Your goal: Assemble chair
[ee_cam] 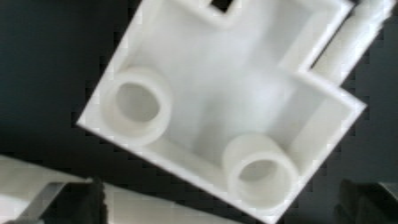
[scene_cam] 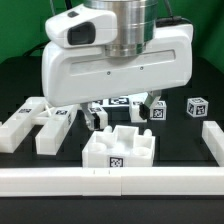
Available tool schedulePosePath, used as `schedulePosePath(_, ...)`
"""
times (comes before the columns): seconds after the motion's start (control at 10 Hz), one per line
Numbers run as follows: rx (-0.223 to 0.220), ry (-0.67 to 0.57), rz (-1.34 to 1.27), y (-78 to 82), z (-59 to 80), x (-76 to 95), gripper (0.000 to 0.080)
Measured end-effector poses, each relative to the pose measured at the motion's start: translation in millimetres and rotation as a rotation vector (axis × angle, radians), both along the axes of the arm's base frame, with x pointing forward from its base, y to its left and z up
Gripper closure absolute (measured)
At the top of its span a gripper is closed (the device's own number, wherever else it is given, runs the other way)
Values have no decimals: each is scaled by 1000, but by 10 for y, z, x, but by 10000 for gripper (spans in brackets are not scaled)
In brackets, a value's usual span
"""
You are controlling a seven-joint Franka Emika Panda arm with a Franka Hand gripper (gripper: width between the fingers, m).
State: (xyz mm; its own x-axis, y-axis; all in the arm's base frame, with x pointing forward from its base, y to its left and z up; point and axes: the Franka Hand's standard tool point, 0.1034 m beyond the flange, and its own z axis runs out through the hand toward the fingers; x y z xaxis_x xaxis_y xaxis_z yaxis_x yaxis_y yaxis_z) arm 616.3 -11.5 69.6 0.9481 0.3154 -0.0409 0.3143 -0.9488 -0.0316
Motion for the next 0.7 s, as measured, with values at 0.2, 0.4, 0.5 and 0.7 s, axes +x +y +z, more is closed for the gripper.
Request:
schedulePosePath(0.2,0,2,2,6,-8,-5,150)
schedulePosePath(0.4,-9,-34,-191,85,-73,-65,150)
schedulePosePath(0.5,-7,-8,-290,140,-177,-122,150)
schedulePosePath(0.7,-2,-7,-309,131,-146,111,150)
